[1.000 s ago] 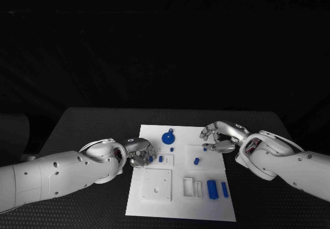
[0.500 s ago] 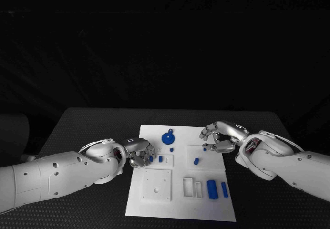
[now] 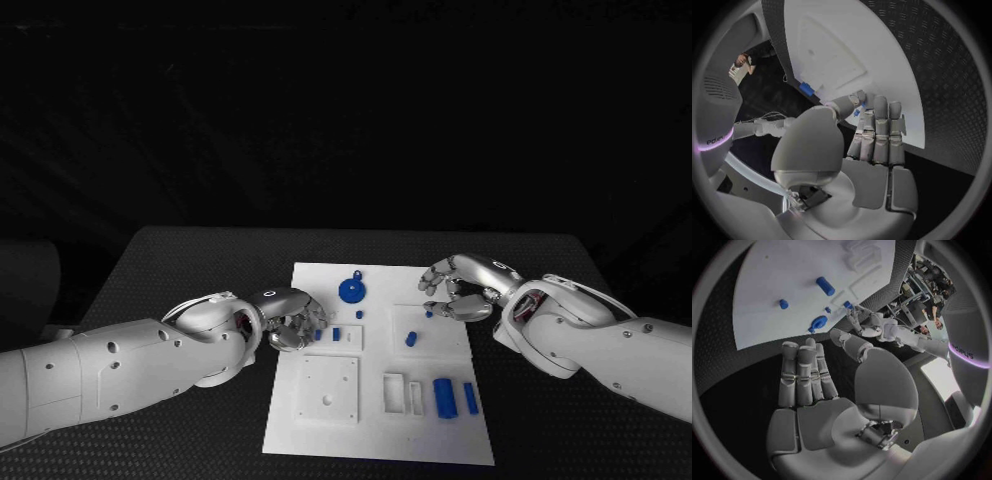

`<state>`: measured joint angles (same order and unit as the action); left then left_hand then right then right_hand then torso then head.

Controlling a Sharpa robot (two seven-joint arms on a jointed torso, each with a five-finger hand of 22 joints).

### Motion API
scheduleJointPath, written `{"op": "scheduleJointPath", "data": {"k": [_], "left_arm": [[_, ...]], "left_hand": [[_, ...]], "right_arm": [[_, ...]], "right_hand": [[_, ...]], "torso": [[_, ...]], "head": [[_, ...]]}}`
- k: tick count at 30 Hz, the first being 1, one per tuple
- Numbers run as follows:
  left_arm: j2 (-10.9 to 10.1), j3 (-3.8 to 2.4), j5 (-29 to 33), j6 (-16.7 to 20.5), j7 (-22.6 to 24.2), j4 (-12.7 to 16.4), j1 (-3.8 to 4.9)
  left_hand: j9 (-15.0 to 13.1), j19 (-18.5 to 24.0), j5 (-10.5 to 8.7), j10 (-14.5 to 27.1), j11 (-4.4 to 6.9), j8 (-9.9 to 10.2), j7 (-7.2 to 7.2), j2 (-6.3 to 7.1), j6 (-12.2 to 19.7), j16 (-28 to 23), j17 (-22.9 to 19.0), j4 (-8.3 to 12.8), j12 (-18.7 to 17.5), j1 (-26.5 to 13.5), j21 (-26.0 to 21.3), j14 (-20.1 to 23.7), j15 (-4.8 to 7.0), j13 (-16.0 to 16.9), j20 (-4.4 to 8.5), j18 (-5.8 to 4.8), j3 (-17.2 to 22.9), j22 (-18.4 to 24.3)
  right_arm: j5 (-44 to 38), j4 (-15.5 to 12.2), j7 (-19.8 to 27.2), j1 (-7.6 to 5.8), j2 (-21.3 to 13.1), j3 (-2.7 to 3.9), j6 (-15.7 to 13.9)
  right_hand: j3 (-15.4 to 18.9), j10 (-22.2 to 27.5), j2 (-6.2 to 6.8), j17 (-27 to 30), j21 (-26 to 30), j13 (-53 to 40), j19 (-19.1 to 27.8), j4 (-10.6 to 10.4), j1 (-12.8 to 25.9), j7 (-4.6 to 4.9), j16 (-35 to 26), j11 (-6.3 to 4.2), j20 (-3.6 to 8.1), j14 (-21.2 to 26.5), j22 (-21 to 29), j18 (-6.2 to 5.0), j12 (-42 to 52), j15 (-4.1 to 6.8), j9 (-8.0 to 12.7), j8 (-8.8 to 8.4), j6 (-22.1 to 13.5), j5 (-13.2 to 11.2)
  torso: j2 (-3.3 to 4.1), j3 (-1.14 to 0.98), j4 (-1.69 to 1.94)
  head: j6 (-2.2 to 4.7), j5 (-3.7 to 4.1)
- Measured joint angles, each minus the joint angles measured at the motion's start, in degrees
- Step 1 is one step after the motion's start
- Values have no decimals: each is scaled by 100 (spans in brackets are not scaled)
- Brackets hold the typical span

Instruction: Assemble the parts on the task board

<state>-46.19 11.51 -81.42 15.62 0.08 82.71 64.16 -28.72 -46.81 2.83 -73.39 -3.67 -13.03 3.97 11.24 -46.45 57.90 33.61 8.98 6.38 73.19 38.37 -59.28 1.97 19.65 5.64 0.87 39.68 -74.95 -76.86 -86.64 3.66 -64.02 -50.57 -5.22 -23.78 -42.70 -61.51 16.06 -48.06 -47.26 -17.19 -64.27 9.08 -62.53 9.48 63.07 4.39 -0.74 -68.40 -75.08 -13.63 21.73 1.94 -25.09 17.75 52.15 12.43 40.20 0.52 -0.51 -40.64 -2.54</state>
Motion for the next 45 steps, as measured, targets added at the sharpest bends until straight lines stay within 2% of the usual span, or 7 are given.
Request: {"op": "scheduleJointPath", "data": {"k": [10,13,17,21,28,32,45], "left_arm": [[-60,-23,173,237,98,26,-1],[-95,-44,285,332,149,28,-2],[-103,-206,511,427,209,2,0],[-98,-384,831,493,263,-33,17],[56,-397,1449,482,315,-141,350],[191,-396,1516,439,334,-197,468],[904,-383,110,97,286,-451,561]], "left_hand": [[-6,0,0,0,0,22,-21,57,61,0,-1,-2,28,-3,0,1,-1,29,0,0,-2,1],[-31,0,0,0,0,-24,58,57,23,0,-1,-15,28,-3,0,1,-1,49,0,0,-15,1],[-63,0,0,0,0,-97,278,57,-55,15,2,-66,67,-3,44,1,-1,84,0,0,-15,2],[-143,0,0,-41,27,-297,498,66,-362,29,9,-194,135,-159,75,1,-1,137,0,0,-81,2],[-217,0,0,-66,48,-445,439,170,-523,70,17,-294,247,-340,116,32,29,237,-1,0,-235,3],[-222,1,0,204,1,-445,439,112,-523,139,29,-113,248,-399,184,33,29,258,-1,1,-513,3],[-182,-236,0,529,-101,-445,428,201,-510,267,55,19,63,-310,359,-225,-43,135,70,7,-613,4]], "right_arm": [[0,6,2,0,3,0,1],[0,12,3,0,2,0,1],[1,36,3,0,3,0,0],[43,87,4,0,13,0,0],[266,231,11,0,47,0,0],[411,312,18,-2,59,2,0],[810,505,52,-38,174,17,-7]], "right_hand": [[0,10,0,0,0,5,-1,0,0,-1,0,-8,-1,20,0,0,0,21,0,0,1,0],[0,12,0,0,0,5,2,0,0,-9,0,-7,2,20,0,0,0,21,0,0,9,0],[0,20,0,0,0,5,12,0,0,-9,0,0,11,19,0,0,0,22,-1,20,9,0],[0,21,0,0,0,4,12,0,0,-10,0,-1,11,14,0,0,0,27,-1,20,10,0],[0,8,0,0,0,4,12,0,0,-10,0,13,11,29,0,0,0,12,-1,20,10,0],[0,6,0,0,0,4,12,0,0,1,0,10,11,29,0,0,0,11,-1,20,-2,0],[0,-5,0,0,0,7,-4,0,0,5,0,-1,26,26,0,0,0,13,-1,20,-5,0]], "torso": [[1,1,-1],[1,1,-1],[0,-1,-1],[-2,-1,-3],[-3,-3,-4],[-3,-4,-7],[1,-8,-5]], "head": [[1,4],[3,7],[16,12],[42,16],[88,29],[111,31],[162,36]]}}
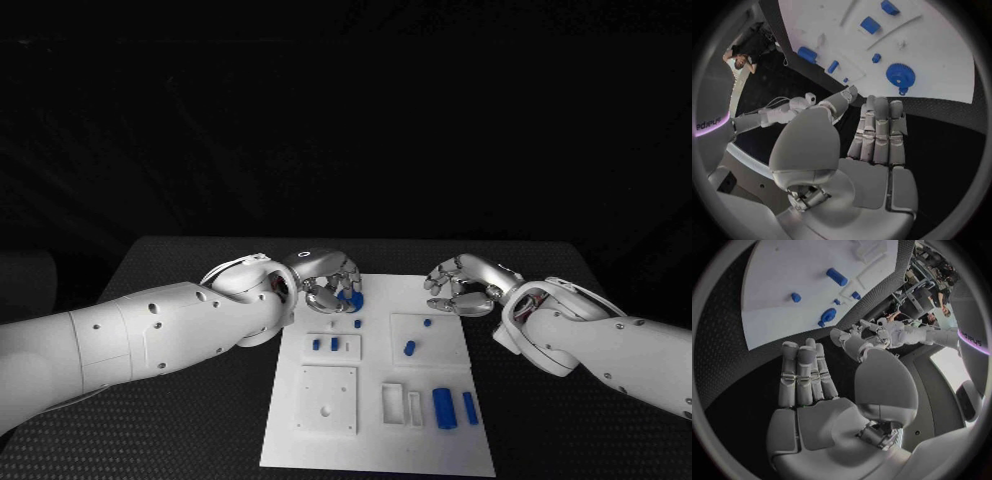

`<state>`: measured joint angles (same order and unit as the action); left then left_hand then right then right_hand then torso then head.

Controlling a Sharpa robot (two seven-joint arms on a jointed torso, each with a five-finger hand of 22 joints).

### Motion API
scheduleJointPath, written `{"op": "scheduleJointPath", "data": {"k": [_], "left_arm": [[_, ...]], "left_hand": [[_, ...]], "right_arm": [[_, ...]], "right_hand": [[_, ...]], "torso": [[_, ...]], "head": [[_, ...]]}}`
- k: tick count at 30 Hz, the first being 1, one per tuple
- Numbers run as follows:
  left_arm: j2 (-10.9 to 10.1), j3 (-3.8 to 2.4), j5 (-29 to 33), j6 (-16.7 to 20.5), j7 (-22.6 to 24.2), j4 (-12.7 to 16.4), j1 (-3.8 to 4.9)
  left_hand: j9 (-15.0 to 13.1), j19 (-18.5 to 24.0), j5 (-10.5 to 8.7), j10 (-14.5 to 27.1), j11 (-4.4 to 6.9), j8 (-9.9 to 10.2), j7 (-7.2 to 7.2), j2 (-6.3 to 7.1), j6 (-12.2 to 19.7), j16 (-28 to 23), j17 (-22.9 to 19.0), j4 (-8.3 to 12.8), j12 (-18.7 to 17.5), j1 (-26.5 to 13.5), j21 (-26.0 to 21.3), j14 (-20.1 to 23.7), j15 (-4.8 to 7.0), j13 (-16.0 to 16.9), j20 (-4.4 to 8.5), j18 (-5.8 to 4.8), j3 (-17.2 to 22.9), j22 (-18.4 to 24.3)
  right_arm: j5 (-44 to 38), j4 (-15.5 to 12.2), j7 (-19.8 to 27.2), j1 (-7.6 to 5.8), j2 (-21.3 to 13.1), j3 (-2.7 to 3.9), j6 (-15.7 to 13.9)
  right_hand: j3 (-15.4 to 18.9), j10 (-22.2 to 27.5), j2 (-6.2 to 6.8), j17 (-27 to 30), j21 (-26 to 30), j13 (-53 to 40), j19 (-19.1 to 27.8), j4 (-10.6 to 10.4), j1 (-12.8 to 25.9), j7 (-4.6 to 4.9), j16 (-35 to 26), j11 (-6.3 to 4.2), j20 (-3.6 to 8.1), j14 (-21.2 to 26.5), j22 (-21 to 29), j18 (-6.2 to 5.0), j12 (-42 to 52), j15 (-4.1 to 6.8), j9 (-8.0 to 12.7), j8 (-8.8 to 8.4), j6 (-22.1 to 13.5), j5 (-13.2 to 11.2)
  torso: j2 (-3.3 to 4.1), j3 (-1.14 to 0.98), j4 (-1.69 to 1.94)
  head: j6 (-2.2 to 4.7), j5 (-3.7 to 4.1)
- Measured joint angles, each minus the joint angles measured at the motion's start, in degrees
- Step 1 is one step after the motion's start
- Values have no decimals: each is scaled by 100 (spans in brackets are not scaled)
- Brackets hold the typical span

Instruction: Assemble the parts on the task board

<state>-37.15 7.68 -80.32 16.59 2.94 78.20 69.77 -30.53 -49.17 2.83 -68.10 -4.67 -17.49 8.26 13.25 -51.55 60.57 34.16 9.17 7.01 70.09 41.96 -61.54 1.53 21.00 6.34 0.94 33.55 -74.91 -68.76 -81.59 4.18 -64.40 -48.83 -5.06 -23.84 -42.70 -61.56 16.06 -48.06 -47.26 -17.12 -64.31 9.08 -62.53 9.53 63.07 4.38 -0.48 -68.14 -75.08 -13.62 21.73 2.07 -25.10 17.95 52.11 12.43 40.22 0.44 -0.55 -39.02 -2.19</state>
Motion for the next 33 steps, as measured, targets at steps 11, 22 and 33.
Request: {"op": "scheduleJointPath", "data": {"k": [11,22,33], "left_arm": [[513,175,-849,-327,-83,-452,2],[766,248,-1113,-453,-89,-713,-80],[906,253,-1239,-510,-98,-990,-141]], "left_hand": [[26,-42,0,77,-53,0,-49,-24,-35,51,-1,51,-74,27,54,-21,-18,-45,-1,86,51,1],[31,-46,0,77,-52,0,-50,-52,-75,89,-1,84,-86,55,84,-39,-1,-61,-5,89,52,-3],[43,-72,0,85,-43,0,-30,-75,-95,133,11,131,-109,78,130,-61,-22,-76,10,125,68,-2]], "right_arm": [[145,50,33,-24,61,26,-20],[181,36,55,-37,76,56,-41],[190,-4,62,-45,78,70,-45]], "right_hand": [[0,-7,-24,0,0,2,0,0,24,-3,0,-9,-2,-3,0,0,0,1,5,0,3,0],[0,-5,-24,0,0,1,-8,0,24,-5,0,-10,-12,-16,0,0,0,-3,4,0,5,0],[0,5,-24,1,-2,6,-8,0,24,2,23,-18,-13,-16,4,0,0,-2,4,0,-2,0]], "torso": [[6,6,1],[20,9,1],[30,12,3]], "head": [[8,2],[-6,15],[-24,24]]}}
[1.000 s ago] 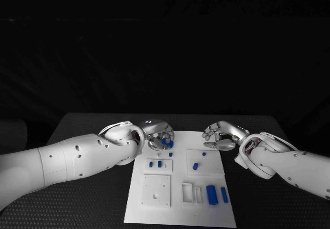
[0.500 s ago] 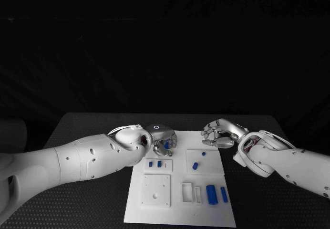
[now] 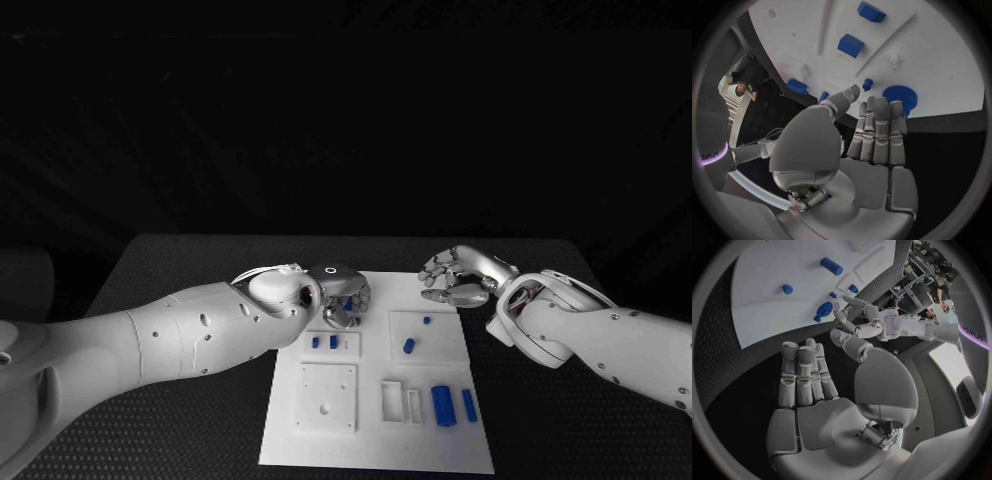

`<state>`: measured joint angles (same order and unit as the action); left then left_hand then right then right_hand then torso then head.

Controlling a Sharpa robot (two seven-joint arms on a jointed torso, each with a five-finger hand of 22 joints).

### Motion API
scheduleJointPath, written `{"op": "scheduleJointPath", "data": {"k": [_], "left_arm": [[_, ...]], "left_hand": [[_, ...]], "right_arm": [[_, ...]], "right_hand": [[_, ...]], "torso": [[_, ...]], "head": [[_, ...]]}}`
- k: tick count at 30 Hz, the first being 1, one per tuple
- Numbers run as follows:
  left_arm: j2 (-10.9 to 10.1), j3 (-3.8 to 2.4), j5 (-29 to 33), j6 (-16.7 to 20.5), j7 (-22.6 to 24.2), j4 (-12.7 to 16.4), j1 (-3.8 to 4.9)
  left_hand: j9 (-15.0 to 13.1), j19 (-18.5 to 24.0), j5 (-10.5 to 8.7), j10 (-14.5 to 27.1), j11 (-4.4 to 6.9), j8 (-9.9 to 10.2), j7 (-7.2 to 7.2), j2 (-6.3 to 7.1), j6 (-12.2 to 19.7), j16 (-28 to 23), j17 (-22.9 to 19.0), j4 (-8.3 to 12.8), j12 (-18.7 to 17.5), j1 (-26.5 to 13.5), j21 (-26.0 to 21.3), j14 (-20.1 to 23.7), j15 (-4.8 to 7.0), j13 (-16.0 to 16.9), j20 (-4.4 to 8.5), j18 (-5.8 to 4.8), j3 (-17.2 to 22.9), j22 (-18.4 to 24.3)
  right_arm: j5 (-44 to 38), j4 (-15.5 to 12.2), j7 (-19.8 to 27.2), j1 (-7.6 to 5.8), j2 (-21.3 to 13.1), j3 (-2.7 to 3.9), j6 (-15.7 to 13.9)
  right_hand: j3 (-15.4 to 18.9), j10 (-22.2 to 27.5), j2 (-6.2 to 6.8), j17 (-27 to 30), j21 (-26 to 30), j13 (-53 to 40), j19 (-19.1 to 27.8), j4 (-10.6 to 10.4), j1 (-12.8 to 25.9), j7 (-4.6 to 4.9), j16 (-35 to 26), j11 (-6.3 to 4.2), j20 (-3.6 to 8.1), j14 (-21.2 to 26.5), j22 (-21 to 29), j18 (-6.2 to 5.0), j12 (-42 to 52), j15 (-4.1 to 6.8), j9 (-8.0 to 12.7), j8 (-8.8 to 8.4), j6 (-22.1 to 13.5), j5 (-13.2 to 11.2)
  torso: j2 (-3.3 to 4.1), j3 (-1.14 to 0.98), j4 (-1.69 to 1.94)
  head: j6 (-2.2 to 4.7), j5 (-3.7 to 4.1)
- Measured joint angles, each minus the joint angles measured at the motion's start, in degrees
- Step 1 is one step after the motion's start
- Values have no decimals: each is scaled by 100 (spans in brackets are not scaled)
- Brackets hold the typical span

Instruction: Assemble the parts on the task board

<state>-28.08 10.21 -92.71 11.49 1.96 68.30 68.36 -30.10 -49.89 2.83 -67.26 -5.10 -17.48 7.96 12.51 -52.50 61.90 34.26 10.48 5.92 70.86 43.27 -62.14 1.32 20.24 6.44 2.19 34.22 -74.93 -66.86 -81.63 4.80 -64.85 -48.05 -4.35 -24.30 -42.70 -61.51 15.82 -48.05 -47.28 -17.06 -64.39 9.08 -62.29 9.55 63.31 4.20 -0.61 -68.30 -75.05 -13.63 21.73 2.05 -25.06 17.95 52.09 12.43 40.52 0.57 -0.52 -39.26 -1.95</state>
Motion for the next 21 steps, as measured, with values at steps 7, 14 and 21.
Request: {"op": "scheduleJointPath", "data": {"k": [7,14,21], "left_arm": [[97,3,-37,-4,0,-135,-98],[149,1,-46,-9,2,-268,-120],[230,0,-53,-9,4,-388,-177]], "left_hand": [[15,-1,0,0,1,0,0,-23,0,26,8,0,-22,23,22,-20,20,-7,0,5,0,0],[25,-1,0,0,2,39,0,-23,0,67,26,15,-22,23,62,-20,20,-16,-1,6,15,1],[38,-22,0,-1,3,39,0,-33,0,111,39,15,-22,33,87,-20,20,-19,19,5,15,2]], "right_arm": [[2,-30,2,-2,-2,5,0],[3,-67,3,-3,-7,7,0],[4,-75,4,-4,-6,11,0]], "right_hand": [[0,4,0,0,0,0,0,0,0,5,0,-2,-1,-1,0,0,0,0,0,0,-5,0],[0,-11,0,0,0,-1,0,0,0,5,0,13,-2,-10,0,0,0,8,0,0,-5,0],[0,-2,0,0,0,-1,-9,0,0,4,0,21,-10,-10,0,0,0,7,4,0,-4,23]], "torso": [[-7,1,4],[-7,1,2],[-10,-1,2]], "head": [[-20,7],[-41,10],[-49,18]]}}
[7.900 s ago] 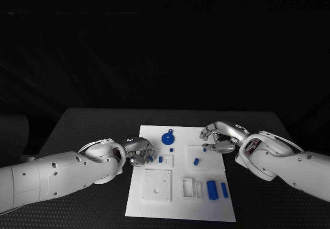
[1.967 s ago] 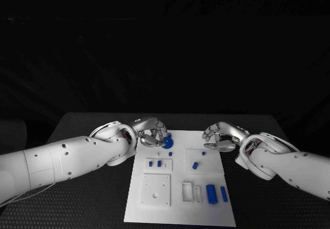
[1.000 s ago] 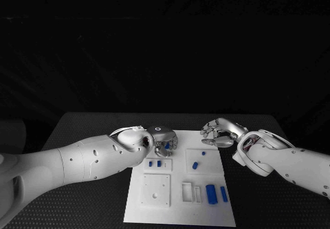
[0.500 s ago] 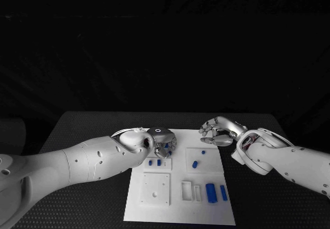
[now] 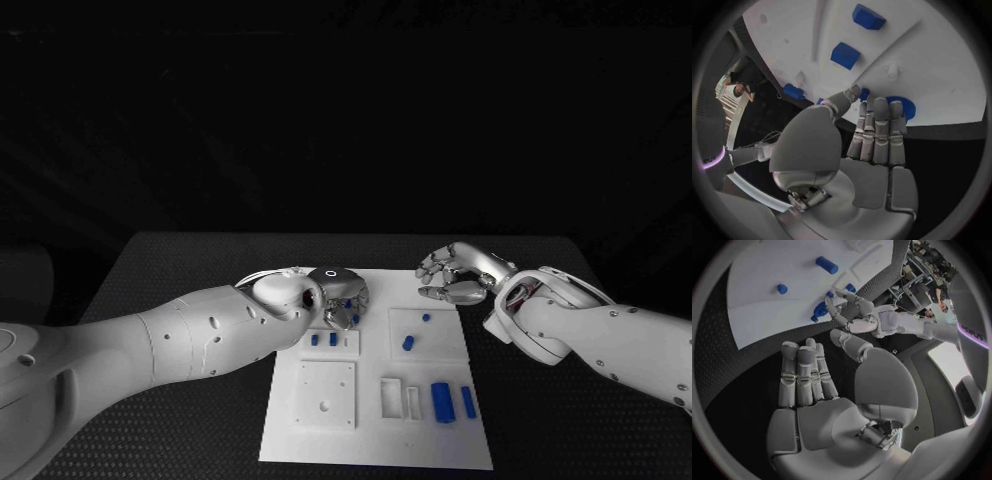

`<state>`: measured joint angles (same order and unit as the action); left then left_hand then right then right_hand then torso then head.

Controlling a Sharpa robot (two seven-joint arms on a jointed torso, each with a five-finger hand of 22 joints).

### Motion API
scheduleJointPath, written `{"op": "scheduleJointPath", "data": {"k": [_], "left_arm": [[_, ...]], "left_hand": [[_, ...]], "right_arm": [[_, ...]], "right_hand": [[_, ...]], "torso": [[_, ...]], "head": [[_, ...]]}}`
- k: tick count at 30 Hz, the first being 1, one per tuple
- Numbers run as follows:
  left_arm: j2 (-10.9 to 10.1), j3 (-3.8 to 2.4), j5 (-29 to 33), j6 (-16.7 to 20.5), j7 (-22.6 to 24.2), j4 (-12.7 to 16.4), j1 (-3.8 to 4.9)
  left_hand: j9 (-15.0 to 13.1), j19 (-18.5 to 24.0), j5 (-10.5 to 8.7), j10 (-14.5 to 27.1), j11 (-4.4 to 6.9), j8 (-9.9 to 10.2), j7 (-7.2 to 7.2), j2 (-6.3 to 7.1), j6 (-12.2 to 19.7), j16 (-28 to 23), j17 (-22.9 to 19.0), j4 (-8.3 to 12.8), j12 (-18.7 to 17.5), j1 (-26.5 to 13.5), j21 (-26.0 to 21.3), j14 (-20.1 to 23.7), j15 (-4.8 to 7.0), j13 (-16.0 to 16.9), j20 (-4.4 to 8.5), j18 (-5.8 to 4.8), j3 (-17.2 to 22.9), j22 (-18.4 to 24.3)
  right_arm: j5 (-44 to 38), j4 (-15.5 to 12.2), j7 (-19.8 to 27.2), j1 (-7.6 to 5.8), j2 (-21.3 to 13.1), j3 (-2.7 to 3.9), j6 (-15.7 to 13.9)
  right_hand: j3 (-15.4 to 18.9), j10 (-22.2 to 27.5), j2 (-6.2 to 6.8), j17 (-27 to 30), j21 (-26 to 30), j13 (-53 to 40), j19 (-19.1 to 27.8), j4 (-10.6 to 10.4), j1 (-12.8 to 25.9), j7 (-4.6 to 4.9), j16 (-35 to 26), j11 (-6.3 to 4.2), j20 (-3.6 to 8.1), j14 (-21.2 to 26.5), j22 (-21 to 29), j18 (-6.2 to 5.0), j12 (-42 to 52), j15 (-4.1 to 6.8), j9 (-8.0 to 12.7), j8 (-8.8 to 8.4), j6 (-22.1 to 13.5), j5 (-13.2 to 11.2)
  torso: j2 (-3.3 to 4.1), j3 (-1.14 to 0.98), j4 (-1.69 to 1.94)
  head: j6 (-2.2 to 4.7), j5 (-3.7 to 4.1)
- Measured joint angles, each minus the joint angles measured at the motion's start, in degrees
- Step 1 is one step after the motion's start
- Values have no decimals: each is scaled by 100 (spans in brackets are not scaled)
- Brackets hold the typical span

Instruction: Assemble the parts on the task board

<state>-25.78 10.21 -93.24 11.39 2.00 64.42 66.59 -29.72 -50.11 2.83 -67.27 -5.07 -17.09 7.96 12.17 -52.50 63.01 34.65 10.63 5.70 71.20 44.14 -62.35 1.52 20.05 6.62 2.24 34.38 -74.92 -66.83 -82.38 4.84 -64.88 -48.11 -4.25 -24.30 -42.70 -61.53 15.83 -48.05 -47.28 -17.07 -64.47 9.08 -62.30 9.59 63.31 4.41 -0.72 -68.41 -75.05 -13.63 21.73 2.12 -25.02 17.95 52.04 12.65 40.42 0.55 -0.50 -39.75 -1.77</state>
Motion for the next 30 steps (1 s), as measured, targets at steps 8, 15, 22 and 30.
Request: {"op": "scheduleJointPath", "data": {"k": [8,15,22,30], "left_arm": [[70,-3,-4,0,5,-90,-35],[114,-14,-6,-2,6,-149,-47],[137,-21,-9,-8,-8,-172,-54],[137,-22,-31,-43,-33,-145,-59]], "left_hand": [[14,-10,0,-31,32,26,0,-42,0,72,20,0,0,-18,66,-42,2,-5,-8,1,0,1],[33,-59,0,-74,45,61,-1,-99,0,160,51,0,1,-15,112,-63,23,3,2,7,0,1],[34,-60,0,-165,79,67,1,-170,-77,290,88,0,3,-24,201,-92,52,7,2,22,0,1],[24,-167,-1,-359,169,16,-81,-231,-267,494,135,41,112,20,330,-196,155,46,45,76,41,-3]], "right_arm": [[1,-13,1,-1,2,2,0],[1,-27,2,-3,2,3,1],[1,-32,2,-4,-1,4,1],[2,-35,3,-7,-7,5,1]], "right_hand": [[0,1,0,0,0,-1,0,0,0,-2,0,0,-1,14,0,0,0,-14,0,0,2,0],[0,2,0,5,0,-1,0,0,0,-5,0,0,-1,14,0,0,0,-14,-1,0,5,0],[0,3,0,6,0,4,0,0,0,-11,0,0,-1,14,-1,0,0,-14,-1,0,10,0],[0,15,0,6,0,4,0,0,0,-12,0,6,-2,13,-1,0,0,-13,-1,0,12,0]], "torso": [[-3,-2,-1],[-4,-3,-1],[-4,-5,-2],[-5,-5,-3]], "head": [[-2,6],[-8,6],[-14,9],[-25,13]]}}
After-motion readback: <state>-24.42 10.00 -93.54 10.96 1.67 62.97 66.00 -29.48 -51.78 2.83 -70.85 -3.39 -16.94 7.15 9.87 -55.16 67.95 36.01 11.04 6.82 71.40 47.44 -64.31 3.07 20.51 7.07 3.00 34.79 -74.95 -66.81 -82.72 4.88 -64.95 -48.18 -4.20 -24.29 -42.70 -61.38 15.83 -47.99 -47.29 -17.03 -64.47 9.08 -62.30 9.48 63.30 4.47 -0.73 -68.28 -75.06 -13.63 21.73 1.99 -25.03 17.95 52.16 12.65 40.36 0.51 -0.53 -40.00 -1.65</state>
